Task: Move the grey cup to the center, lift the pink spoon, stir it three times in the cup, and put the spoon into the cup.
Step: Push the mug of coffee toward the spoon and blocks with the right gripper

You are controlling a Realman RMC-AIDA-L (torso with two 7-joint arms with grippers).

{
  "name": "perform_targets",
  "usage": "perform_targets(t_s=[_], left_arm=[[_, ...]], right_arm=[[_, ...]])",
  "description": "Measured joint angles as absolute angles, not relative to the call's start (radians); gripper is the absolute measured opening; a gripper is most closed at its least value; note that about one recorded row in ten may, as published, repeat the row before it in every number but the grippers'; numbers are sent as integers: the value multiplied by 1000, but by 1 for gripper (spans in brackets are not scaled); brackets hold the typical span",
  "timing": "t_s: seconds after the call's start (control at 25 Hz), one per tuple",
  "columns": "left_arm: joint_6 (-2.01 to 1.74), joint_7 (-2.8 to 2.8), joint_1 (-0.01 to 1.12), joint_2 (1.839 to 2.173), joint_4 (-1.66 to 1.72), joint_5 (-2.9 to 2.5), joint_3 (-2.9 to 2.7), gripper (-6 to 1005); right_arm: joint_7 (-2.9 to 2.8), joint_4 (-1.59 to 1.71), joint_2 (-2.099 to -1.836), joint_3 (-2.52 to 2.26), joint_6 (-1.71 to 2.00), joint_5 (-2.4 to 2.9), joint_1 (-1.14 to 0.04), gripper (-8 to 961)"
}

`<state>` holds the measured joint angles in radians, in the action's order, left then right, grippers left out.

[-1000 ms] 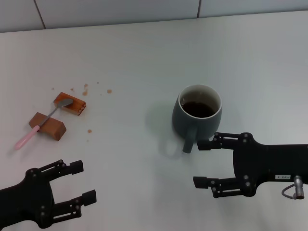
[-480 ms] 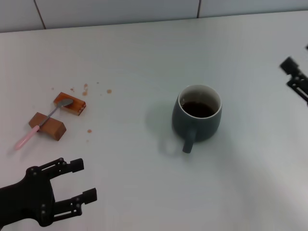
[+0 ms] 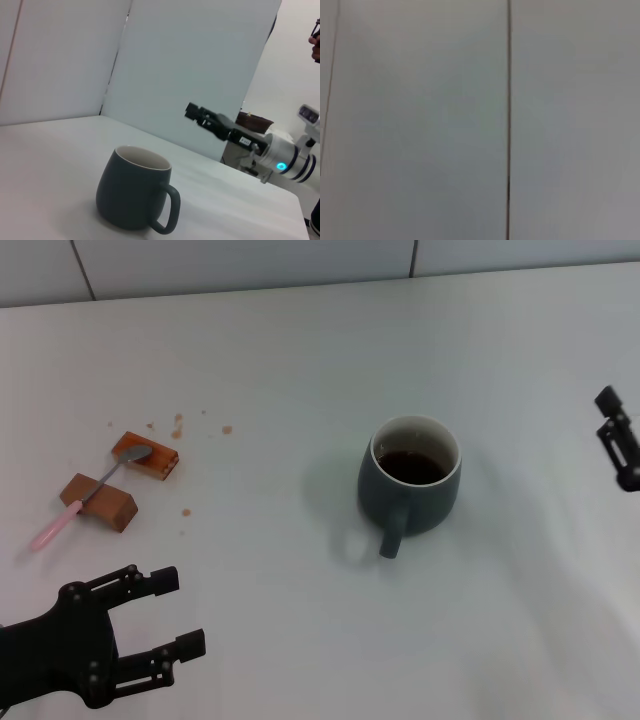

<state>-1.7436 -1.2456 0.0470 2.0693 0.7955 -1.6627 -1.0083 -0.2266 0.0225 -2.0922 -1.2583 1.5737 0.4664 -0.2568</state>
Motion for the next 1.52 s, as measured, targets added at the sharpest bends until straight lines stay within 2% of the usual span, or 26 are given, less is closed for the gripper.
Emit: perform_targets(t_s=[0.04, 0.2, 0.68, 0.96, 1.52], left_arm=[[-1744, -1246, 47, 2069, 795, -1663, -1008, 796], [-1744, -1246, 49, 2070, 795, -1663, -1008, 796], [-1744, -1246, 55, 2072, 795, -1663, -1011, 795], [-1746, -1247, 58, 2072, 795, -1663, -1011, 795], [-1749, -1250, 60, 2072, 795, -1661, -1011, 795]], right_arm=[[-203, -10, -2092, -1259, 1574, 468, -277, 717], [-176, -105, -2092, -1262, 1554, 475, -355, 555], [-162, -126, -2092, -1245, 1413, 655, -429, 54], [-171, -170, -2092, -1116, 1350, 824, -485, 54], [-162, -274, -2092, -515, 1204, 1453, -581, 55]])
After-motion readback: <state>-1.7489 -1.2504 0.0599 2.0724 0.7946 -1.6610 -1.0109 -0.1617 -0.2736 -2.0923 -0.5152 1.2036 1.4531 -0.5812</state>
